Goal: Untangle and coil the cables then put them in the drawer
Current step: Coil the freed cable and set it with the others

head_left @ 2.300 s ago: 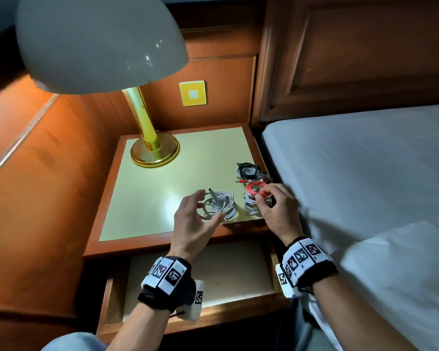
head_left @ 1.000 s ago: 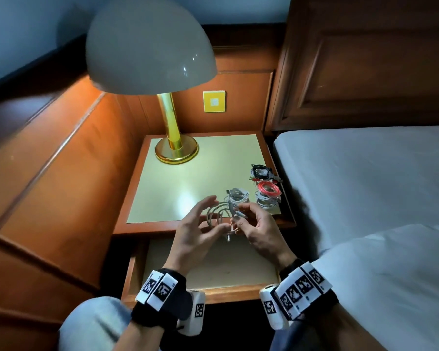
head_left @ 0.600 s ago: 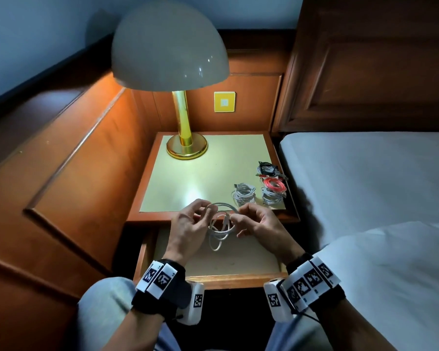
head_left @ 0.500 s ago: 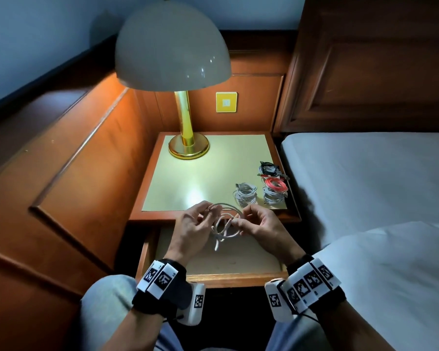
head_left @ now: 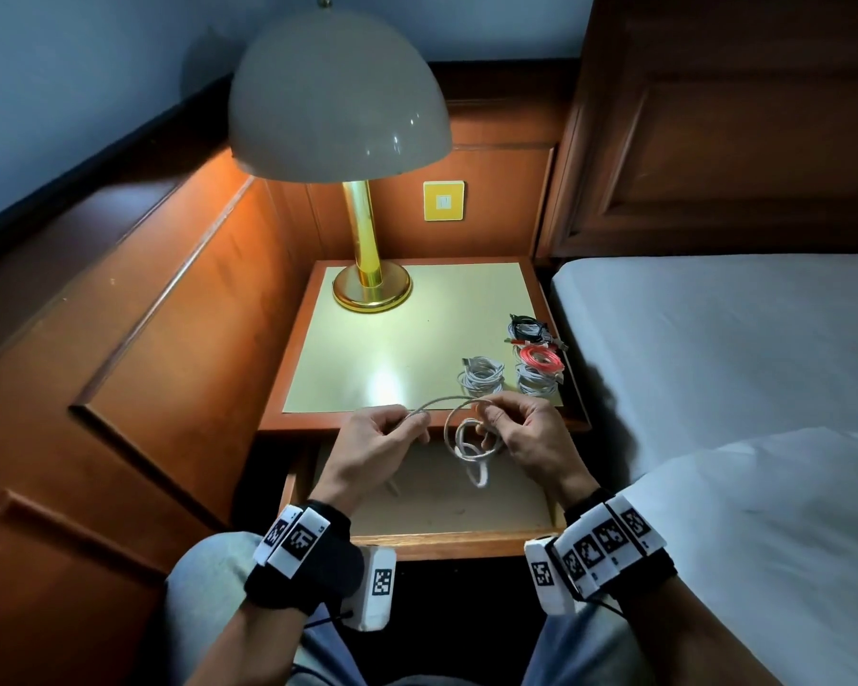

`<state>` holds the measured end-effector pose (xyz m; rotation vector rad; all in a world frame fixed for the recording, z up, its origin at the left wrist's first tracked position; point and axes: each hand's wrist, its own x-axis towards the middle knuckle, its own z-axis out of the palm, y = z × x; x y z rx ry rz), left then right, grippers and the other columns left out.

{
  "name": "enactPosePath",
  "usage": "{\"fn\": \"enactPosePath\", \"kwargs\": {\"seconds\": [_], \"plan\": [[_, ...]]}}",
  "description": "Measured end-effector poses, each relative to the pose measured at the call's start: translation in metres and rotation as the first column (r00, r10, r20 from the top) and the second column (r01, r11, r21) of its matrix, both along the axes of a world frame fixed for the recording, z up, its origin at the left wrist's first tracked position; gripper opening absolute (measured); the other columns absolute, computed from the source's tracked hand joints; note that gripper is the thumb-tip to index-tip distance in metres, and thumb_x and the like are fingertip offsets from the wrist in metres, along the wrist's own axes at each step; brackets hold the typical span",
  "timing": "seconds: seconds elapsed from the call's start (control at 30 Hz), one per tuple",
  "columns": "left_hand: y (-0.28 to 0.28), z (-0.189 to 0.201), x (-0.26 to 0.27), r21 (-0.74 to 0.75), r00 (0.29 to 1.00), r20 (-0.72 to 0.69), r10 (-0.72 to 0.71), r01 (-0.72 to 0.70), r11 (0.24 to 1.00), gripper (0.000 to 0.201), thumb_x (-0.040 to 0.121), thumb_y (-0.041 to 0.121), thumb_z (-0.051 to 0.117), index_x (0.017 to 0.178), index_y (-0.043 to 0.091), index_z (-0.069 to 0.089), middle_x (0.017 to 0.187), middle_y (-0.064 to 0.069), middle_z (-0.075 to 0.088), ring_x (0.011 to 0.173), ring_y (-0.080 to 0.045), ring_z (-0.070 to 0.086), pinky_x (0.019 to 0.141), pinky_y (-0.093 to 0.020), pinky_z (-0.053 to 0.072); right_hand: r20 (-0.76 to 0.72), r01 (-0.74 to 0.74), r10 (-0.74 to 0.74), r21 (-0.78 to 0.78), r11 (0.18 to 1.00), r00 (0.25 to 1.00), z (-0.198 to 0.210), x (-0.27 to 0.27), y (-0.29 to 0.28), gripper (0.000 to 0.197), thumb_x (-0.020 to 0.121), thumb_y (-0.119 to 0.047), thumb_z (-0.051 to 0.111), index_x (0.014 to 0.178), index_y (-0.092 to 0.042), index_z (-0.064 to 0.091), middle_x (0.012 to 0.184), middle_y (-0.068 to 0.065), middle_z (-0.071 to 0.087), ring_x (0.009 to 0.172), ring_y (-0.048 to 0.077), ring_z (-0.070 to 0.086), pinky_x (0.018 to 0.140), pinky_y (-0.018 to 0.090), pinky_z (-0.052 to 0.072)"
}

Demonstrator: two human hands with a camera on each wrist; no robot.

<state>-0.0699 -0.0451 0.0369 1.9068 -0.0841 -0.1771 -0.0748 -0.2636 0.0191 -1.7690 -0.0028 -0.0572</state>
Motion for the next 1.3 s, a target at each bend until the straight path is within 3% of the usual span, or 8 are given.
{"fn": "enactPosePath", "kwargs": {"seconds": [0.23,0.37,0.53,0.63,0.9,1.0,1.13,1.3], "plan": [[-0.008,-0.004,-0.007,0.021,0.992,-0.008,-0.123,0.123,0.992,0.016,0.090,0.030,0.075,0.105,0.024,0.072,0.088,0.003,0.075,0.073,-0.007,0.069,0.065,-0.022,0.056,-0.088,-0.191,0.189,-0.013,0.982,0.978,0.000,-0.006,0.006,0.023,0.101,-0.006,0.054,0.104,-0.014,0.075,0.092,-0.003,0.071,0.077,0.004,0.068,0.063,0.026,0.056],[-0.019,-0.009,-0.006,0.088,0.989,0.139,-0.049,0.037,0.995,0.006,0.093,0.019,0.072,0.088,0.018,0.074,0.076,0.002,0.074,0.060,0.000,0.059,0.058,-0.014,0.046,-0.018,-0.152,0.151,-0.138,0.979,0.988,-0.007,-0.003,0.009,0.020,0.102,-0.013,0.054,0.100,-0.014,0.073,0.085,-0.003,0.074,0.076,0.008,0.068,0.067,0.026,0.055],[-0.018,-0.010,-0.007,-0.022,0.990,0.137,0.033,-0.030,0.999,0.008,0.091,0.024,0.074,0.089,0.017,0.078,0.072,0.001,0.075,0.067,-0.022,0.072,0.059,-0.035,0.059,0.012,-0.047,0.049,-0.164,0.985,0.999,-0.011,-0.001,0.009,0.012,0.099,-0.015,0.061,0.094,-0.014,0.071,0.078,-0.003,0.073,0.070,0.006,0.067,0.068,0.022,0.055],[-0.019,-0.011,-0.009,-0.087,0.992,0.110,0.067,-0.058,0.995,0.010,0.094,0.020,0.071,0.089,0.015,0.078,0.073,0.000,0.076,0.065,-0.018,0.074,0.057,-0.031,0.060,0.014,0.011,-0.008,-0.192,0.981,1.000,-0.011,-0.002,0.011,0.013,0.098,-0.022,0.064,0.089,-0.014,0.069,0.077,0.001,0.073,0.070,0.013,0.068,0.066,0.026,0.055],[-0.012,-0.018,-0.005,-0.210,0.985,-0.033,0.172,-0.175,0.962,0.020,0.099,0.008,0.060,0.106,0.019,0.075,0.085,-0.008,0.078,0.074,-0.024,0.077,0.066,-0.039,0.064,-0.187,-0.227,0.306,0.352,0.908,0.933,-0.008,-0.005,0.010,0.017,0.097,-0.016,0.065,0.110,-0.007,0.070,0.097,0.012,0.074,0.086,0.021,0.066,0.071,0.030,0.054],[-0.011,-0.015,-0.004,-0.255,0.988,-0.094,0.122,-0.142,0.956,0.023,0.098,0.006,0.060,0.109,0.021,0.074,0.094,-0.007,0.079,0.080,-0.026,0.077,0.070,-0.044,0.064,-0.171,-0.196,0.238,0.232,0.953,0.956,-0.011,-0.005,0.013,0.008,0.096,-0.010,0.066,0.099,-0.002,0.067,0.087,0.018,0.070,0.077,0.022,0.065,0.068,0.033,0.056],[-0.017,-0.014,-0.006,-0.307,0.996,-0.083,-0.036,0.009,0.952,0.020,0.094,0.013,0.070,0.114,0.015,0.072,0.101,-0.011,0.077,0.090,-0.025,0.075,0.073,-0.041,0.063,-0.134,-0.057,0.064,0.058,0.997,0.989,-0.021,-0.001,0.020,0.020,0.090,-0.015,0.074,0.080,-0.009,0.058,0.063,0.001,0.056,0.056,0.013,0.053,0.056,0.032,0.048],[-0.017,-0.017,-0.003,-0.180,0.997,0.067,0.036,-0.023,0.983,0.008,0.094,0.018,0.070,0.098,0.014,0.076,0.084,-0.005,0.075,0.072,-0.016,0.067,0.059,-0.029,0.058,-0.111,-0.061,0.071,0.092,0.994,0.991,-0.016,0.003,0.015,0.017,0.088,-0.008,0.076,0.082,-0.008,0.060,0.064,0.005,0.058,0.053,0.014,0.054,0.054,0.027,0.048]]}}
